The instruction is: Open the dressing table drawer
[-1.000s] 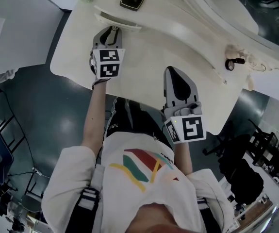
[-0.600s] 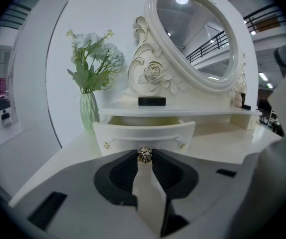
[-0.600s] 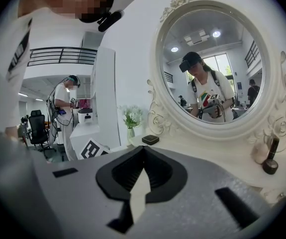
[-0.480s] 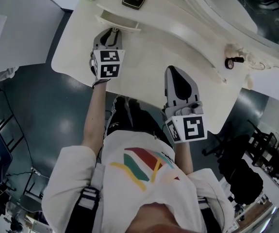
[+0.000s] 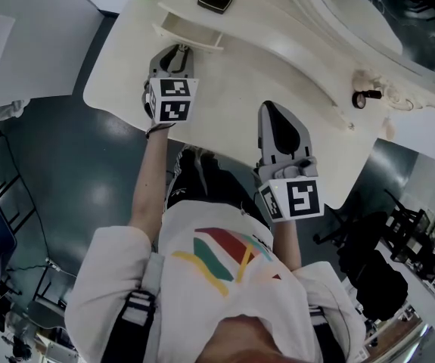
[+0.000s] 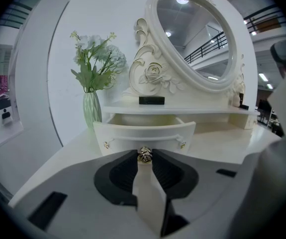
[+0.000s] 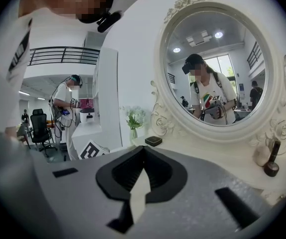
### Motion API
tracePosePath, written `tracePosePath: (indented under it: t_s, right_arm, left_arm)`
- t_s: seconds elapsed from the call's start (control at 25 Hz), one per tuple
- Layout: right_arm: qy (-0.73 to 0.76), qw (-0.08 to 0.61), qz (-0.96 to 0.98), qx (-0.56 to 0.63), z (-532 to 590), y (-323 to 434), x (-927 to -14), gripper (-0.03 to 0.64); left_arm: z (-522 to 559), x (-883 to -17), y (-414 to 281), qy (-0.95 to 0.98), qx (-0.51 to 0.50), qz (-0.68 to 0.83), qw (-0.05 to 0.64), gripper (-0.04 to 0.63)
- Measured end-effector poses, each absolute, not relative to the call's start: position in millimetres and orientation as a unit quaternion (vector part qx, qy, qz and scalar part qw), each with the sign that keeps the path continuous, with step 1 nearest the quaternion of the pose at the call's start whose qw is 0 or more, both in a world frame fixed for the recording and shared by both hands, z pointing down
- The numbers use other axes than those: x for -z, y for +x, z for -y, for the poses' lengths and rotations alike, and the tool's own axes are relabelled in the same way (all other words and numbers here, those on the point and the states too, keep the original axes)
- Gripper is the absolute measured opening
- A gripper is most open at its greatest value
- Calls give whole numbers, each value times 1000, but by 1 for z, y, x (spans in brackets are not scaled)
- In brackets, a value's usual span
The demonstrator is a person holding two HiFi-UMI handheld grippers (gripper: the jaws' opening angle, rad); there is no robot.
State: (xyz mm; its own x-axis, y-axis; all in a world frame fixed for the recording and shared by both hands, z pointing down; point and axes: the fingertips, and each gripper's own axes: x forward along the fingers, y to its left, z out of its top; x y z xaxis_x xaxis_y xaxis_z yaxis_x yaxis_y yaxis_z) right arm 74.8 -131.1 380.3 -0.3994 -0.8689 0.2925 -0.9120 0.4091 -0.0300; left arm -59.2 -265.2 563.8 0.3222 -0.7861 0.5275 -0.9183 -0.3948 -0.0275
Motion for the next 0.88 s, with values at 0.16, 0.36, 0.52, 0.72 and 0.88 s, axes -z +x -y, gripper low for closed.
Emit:
tracePosePath:
  t_s: [0.16,0.36,0.52,0.72,0.88]
  right_arm:
    - [536,116,832,-90,130,73,-378,0]
    - [536,114,832,-87,130,72,-374,0]
    - [535,114,833,-85,129,70,-372,0]
    - [532,114,835,-82,127,65,-369,0]
    - [533,113,835,-80,127,64,-368,0]
  left_arm:
    - [263,-564,-60,802,-238,530,140,87]
    - [260,-563,-62,801,-239,530,141,87]
    - [257,-562,-64,802,-239,530,141,87]
    - [253,-562,-67,800,-240,530,143,87]
    - [251,-563,-68,800,-240,531,144,87]
